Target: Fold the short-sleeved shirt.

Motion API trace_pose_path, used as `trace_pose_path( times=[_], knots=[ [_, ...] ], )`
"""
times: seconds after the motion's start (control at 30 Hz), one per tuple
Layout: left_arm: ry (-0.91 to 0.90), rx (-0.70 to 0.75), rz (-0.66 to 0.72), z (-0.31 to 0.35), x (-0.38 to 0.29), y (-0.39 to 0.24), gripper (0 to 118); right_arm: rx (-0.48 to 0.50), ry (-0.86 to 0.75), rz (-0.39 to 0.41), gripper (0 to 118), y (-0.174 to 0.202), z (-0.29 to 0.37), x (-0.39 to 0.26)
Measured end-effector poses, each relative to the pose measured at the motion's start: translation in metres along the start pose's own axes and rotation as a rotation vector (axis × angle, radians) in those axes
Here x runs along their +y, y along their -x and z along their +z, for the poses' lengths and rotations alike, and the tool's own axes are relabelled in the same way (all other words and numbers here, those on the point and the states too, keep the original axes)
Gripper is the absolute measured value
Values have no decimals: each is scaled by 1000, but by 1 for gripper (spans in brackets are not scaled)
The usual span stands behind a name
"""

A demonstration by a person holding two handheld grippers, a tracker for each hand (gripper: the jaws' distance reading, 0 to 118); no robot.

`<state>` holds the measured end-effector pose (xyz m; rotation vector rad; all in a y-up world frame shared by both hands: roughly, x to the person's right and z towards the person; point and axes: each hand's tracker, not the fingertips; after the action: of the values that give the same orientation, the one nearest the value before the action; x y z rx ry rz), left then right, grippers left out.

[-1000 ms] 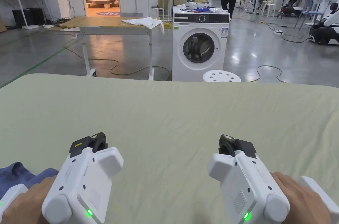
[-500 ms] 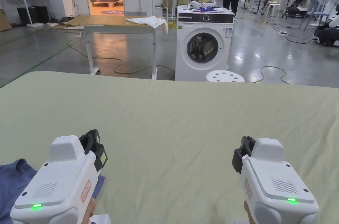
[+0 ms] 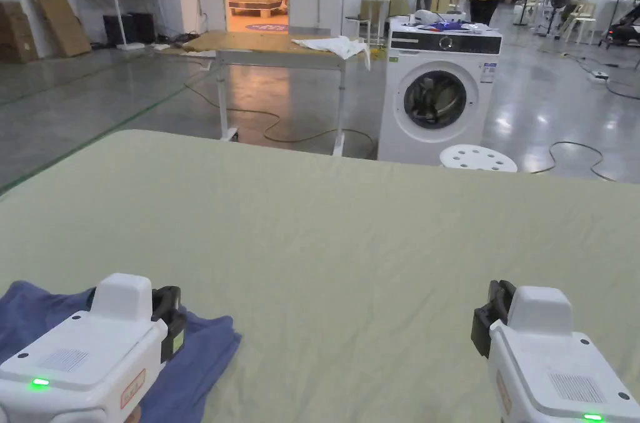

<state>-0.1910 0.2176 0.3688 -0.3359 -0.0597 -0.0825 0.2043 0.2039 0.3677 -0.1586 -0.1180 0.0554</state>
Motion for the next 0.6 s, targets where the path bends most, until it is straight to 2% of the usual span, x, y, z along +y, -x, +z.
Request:
trace_pose_path(
  times=[0.2, 0.37, 0.4, 0.47, 0.5, 0.53, 0.57, 0.6],
  knots=[
    [127, 35, 173, 15, -6, 87, 3, 41, 40, 11, 5, 15, -11, -10],
    [281, 99, 207, 10, -17, 146, 3, 61, 62, 1, 5, 23, -16, -18],
    [301, 94, 212, 8, -21, 156, 6, 60, 60, 0, 5, 24, -16, -19],
    [341, 76, 209, 2, -29, 170, 25, 59, 57, -1, 5, 25, -15, -20],
    [364, 46, 202, -3, -34, 175, 49, 61, 58, -3, 5, 25, -15, -20],
    [390, 21, 202, -3, -38, 175, 68, 65, 61, -5, 5, 25, -15, -20],
    [416, 4, 209, -5, -42, 173, 80, 66, 62, -5, 5, 26, -15, -21],
    [463, -3, 216, -12, -47, 172, 87, 67, 63, -2, 5, 26, -14, -21]
  ],
)
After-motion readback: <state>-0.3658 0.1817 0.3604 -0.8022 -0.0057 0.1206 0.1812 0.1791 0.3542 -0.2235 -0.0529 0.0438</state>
